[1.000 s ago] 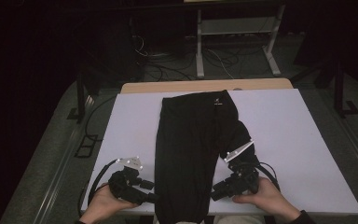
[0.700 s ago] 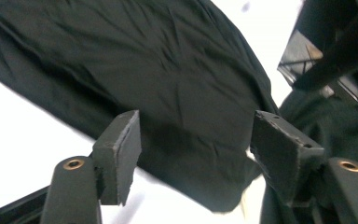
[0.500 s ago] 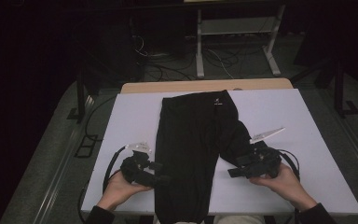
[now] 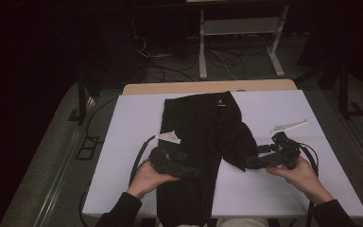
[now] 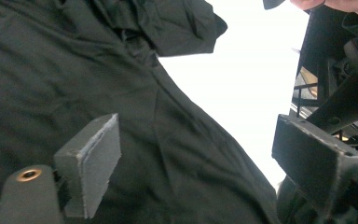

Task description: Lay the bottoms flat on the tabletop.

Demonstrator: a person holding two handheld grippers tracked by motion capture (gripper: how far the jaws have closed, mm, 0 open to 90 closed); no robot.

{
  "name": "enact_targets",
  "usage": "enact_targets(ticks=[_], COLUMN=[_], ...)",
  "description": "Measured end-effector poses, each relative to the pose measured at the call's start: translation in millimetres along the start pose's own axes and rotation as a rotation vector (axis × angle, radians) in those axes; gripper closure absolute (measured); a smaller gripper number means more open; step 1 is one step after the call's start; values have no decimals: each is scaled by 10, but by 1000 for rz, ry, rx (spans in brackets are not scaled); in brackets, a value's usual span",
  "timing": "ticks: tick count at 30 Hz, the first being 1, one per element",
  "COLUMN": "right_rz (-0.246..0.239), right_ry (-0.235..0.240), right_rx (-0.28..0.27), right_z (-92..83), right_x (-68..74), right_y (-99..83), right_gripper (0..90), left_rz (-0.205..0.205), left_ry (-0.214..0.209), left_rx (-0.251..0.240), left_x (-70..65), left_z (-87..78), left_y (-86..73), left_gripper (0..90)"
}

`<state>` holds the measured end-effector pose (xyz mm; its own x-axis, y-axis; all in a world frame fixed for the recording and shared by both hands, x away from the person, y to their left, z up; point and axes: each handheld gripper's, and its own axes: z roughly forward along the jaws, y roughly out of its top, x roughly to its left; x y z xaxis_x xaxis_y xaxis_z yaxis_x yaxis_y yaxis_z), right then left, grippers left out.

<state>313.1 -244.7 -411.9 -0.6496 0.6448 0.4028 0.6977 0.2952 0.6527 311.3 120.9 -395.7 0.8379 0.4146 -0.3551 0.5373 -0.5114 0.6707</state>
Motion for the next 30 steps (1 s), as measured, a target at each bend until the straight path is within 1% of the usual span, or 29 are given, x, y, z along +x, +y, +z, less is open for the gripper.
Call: enact_targets(ticks=[1, 2, 3, 4, 5, 6, 7, 8, 9, 10, 11, 12, 14, 15, 16, 17, 18, 19, 20, 21, 22, 23, 24, 25, 26, 28, 29, 30], right_rz=[-3, -3, -8, -8, -14, -22, -22, -31, -31, -33, -39, -39, -47, -53, -53, -58, -58, -59, -67, -94, -94, -106, -106, -98, -80, -55, -55, -34], right_ry=[-21, -21, -44, -44, -54, -71, -71, -80, -80, -84, -100, -100, -111, -118, -118, -125, -125, -125, -126, -147, -147, -167, -167, -121, -103, -54, -54, -2], right_rx=[9, 9, 17, 17, 18, 20, 20, 21, 21, 27, 40, 40, 56, 70, 70, 84, 84, 96, 111, 152, 152, 165, 165, 151, 131, 85, 85, 38], right_z=[16, 16, 33, 33, 41, 61, 61, 81, 81, 89, 101, 101, 109, 124, 124, 157, 157, 180, 210, 283, 283, 317, 317, 291, 258, 170, 170, 79], right_x=[-37, -37, -69, -69, -86, -123, -123, -162, -162, -179, -202, -202, -218, -229, -229, -237, -237, -238, -231, -206, -206, -184, -184, -190, -193, -198, -198, -199], right_y=[-3, -3, -6, -6, -7, -7, -7, -8, -8, -10, -20, -20, -36, -52, -52, -69, -69, -80, -90, -104, -104, -101, -101, -74, -57, -21, -21, 13], right_gripper=[111, 111, 111, 111, 111, 111, 111, 111, 111, 114, 127, 127, 134, 140, 140, 165, 165, 185, 213, 344, 344, 598, 598, 819, 838, 847, 847, 848], left_rz=[6, 6, 5, 5, 6, 1, 1, 3, 3, -1, -2, -2, 5, 5, 5, 4, 0, -1, 3, 6, 6, 9, 9, 12, 16, 17, 17, 25], left_ry=[-7, -7, -16, -16, -20, -27, -27, -34, -34, -38, -40, -40, -36, -39, -39, -43, -44, -41, -37, -30, -30, -19, -19, -9, 10, 35, 35, 69], left_rx=[-1, -1, -4, -4, -4, -4, -4, -10, -10, -14, -14, -14, -10, -8, -8, -9, -10, -9, -6, -6, -6, -1, -1, 1, 6, 3, 3, -3], left_x=[-6, -6, -4, -4, -1, 2, 2, 7, 7, 7, 4, 4, -6, -18, -18, -22, -29, -37, -44, -56, -56, -66, -66, -70, -74, -82, -82, -90], left_z=[84, 84, 169, 169, 213, 310, 310, 409, 409, 459, 560, 560, 660, 758, 758, 802, 844, 885, 936, 1002, 1002, 1067, 1067, 1094, 1140, 1175, 1175, 1200], left_y=[48, 48, 92, 92, 114, 154, 154, 189, 189, 204, 232, 232, 254, 274, 274, 283, 290, 297, 303, 306, 306, 306, 306, 305, 299, 294, 294, 297], left_gripper=[132, 129, 126, 119, 119, 98, 95, 88, 86, 86, 85, 85, 84, 80, 80, 80, 80, 80, 80, 80, 80, 81, 83, 87, 94, 116, 130, 140])
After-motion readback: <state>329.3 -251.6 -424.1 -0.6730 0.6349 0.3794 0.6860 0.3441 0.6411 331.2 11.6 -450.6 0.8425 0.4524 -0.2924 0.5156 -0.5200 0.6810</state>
